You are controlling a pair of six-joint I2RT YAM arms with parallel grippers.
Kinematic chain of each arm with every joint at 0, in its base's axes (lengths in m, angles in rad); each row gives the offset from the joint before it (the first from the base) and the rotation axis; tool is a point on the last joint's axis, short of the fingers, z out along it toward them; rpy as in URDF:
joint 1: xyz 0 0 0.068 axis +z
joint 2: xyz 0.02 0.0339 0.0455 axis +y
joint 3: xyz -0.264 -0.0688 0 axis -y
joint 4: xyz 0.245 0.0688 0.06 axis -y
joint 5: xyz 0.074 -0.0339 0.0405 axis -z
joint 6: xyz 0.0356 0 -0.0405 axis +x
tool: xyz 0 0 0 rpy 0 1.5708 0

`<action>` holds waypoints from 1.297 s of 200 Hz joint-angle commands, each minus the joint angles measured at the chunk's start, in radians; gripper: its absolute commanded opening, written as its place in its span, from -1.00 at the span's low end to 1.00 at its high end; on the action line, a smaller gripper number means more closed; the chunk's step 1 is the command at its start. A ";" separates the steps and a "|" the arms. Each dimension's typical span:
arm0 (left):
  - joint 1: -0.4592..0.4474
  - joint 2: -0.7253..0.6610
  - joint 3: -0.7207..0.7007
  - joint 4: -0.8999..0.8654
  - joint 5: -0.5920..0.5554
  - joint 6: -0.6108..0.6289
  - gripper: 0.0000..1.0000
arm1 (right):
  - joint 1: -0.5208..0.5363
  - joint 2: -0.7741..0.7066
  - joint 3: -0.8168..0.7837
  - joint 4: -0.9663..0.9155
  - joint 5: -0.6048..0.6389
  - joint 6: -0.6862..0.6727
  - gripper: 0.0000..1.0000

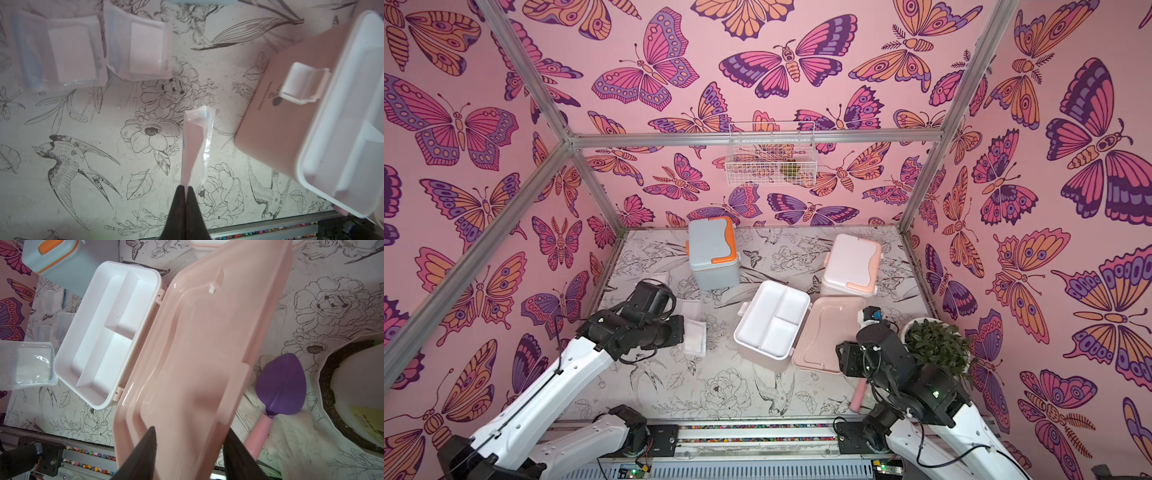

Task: Open first aid kits and take out gauze
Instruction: Place the gauze at the center of the board.

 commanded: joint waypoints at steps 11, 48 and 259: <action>0.059 0.028 -0.094 0.094 -0.009 -0.044 -1.00 | 0.002 0.010 0.004 -0.002 -0.020 -0.007 0.04; 0.084 0.121 -0.112 0.129 -0.034 -0.032 -1.00 | 0.001 0.004 0.003 -0.009 -0.021 -0.009 0.04; 0.093 0.316 -0.081 0.102 -0.256 -0.029 -1.00 | 0.001 0.028 -0.031 0.009 -0.044 0.004 0.12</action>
